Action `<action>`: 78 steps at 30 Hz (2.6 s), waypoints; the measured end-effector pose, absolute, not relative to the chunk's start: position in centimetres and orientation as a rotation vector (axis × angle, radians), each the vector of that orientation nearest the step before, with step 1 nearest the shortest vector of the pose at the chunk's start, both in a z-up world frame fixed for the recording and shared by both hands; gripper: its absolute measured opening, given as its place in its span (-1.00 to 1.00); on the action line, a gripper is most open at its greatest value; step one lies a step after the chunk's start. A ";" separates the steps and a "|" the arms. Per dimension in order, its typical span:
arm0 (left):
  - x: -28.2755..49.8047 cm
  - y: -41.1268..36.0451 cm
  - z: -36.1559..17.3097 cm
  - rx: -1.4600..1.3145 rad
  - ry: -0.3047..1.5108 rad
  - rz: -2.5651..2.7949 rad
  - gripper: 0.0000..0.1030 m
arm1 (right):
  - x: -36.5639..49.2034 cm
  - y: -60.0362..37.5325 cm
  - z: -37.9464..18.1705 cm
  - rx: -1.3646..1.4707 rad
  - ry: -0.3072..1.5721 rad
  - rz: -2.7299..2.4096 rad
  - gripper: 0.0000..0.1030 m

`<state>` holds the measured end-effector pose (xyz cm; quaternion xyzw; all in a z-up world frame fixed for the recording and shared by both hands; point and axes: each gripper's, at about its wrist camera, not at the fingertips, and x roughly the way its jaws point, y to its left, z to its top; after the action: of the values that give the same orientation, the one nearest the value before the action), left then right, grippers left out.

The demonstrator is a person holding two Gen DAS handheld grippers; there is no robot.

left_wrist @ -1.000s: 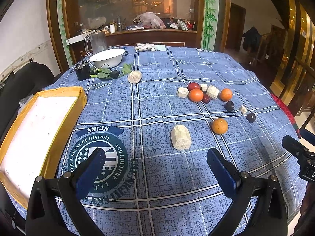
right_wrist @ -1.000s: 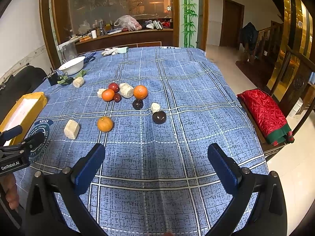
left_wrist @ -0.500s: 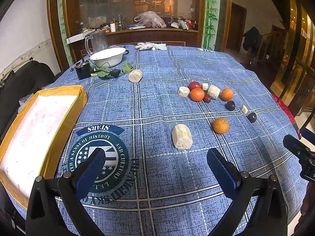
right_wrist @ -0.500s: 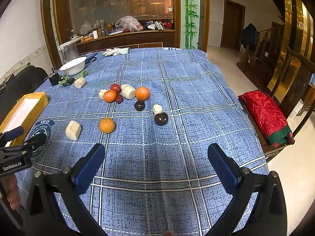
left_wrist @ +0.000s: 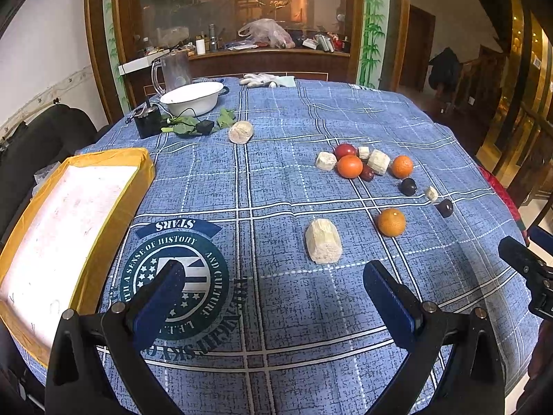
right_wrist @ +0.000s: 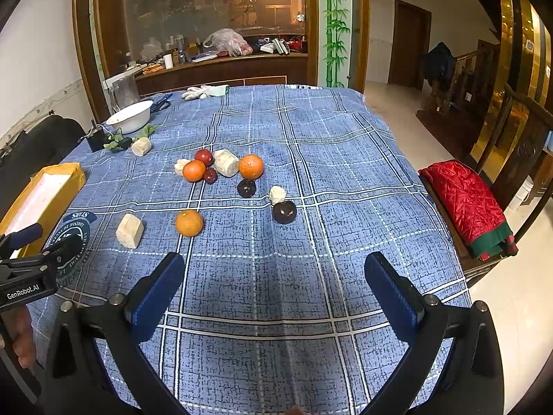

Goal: Organize fruits

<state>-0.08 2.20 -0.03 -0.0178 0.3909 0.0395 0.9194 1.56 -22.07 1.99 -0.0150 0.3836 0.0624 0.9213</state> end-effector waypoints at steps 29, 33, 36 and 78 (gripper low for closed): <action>1.4 3.0 -3.6 -0.010 0.888 0.046 0.86 | 3.8 -23.1 0.3 -0.016 0.824 0.141 1.00; 3.1 1.5 -4.2 0.013 0.907 0.029 0.77 | 7.8 -23.5 -1.7 -0.011 0.881 0.133 0.96; 4.3 0.3 -4.5 0.037 0.907 0.018 0.76 | 10.3 -23.3 -3.0 -0.024 0.919 0.133 0.54; -5.2 21.7 2.2 -0.224 0.764 0.496 -0.43 | 4.1 -7.9 4.9 -0.119 0.695 0.521 -0.51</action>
<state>-5.20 21.75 2.22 -0.1080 0.3682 0.2391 0.8919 4.09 -7.92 4.89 -0.0577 0.3365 0.2522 0.9054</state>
